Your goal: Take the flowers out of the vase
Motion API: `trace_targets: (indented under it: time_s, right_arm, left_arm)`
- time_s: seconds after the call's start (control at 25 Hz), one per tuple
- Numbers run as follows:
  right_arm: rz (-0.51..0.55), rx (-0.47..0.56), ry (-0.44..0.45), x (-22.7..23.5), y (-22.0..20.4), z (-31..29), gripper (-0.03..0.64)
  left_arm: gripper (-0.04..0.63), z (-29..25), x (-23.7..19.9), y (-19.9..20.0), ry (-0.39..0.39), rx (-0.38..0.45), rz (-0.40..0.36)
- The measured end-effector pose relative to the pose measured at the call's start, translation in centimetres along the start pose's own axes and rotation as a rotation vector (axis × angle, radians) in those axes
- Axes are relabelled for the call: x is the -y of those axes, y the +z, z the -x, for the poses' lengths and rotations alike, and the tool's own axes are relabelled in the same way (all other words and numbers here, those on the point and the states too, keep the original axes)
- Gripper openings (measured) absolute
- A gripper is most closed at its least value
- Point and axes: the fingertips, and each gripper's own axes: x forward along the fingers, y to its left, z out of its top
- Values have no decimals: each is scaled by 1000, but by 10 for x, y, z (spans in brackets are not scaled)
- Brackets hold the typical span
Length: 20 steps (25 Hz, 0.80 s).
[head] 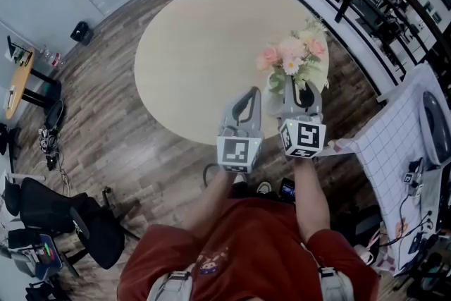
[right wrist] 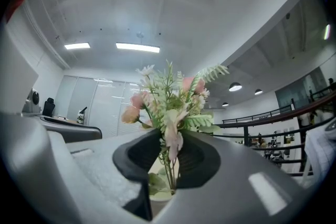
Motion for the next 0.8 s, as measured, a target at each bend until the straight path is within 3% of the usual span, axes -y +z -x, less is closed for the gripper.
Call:
trace_targets:
  time_s: [0.8]
  right_arm:
    - [24, 133, 21, -7, 62, 7, 80]
  left_arm:
    - [5, 2, -1, 3, 1, 6, 3]
